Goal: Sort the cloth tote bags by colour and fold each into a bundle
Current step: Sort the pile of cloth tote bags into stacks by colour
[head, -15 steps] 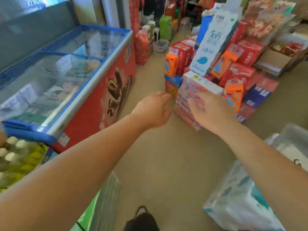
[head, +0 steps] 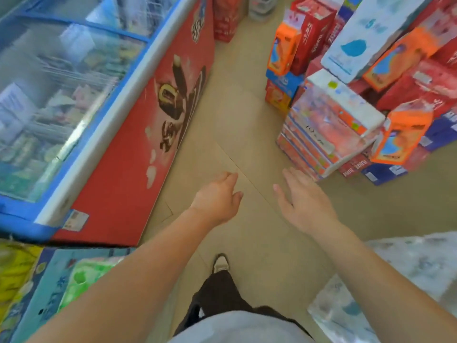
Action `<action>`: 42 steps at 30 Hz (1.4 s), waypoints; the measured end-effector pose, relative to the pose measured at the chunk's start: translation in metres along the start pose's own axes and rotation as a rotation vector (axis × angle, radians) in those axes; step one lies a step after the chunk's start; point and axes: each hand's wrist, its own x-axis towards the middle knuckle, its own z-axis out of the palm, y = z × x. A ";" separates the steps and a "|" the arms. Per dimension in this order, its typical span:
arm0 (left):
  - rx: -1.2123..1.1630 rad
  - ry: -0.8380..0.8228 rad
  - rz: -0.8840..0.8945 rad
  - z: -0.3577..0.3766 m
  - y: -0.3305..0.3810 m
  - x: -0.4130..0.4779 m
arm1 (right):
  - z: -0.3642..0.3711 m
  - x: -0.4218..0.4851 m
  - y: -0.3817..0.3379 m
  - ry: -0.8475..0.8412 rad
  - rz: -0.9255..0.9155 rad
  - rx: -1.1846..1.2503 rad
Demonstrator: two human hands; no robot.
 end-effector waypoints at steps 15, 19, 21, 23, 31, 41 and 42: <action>-0.130 -0.096 -0.159 -0.060 0.021 0.318 | -0.044 0.301 0.094 -0.069 0.051 0.050; -0.186 -0.021 -0.216 -0.100 0.018 0.394 | -0.063 0.399 0.107 -0.151 0.018 0.071; -0.199 0.028 -0.259 -0.125 0.007 0.431 | -0.072 0.452 0.103 -0.171 0.015 0.082; -0.202 0.046 -0.301 -0.148 -0.010 0.466 | -0.075 0.505 0.099 -0.190 -0.013 0.089; -0.155 0.079 -0.315 -0.250 -0.105 0.650 | -0.090 0.733 0.068 -0.163 -0.025 0.111; -0.077 -0.028 -0.160 -0.376 -0.135 0.905 | -0.151 0.975 0.058 -0.090 0.122 0.269; -0.072 -0.047 -0.132 -0.384 -0.131 0.935 | -0.158 1.000 0.066 -0.080 0.134 0.283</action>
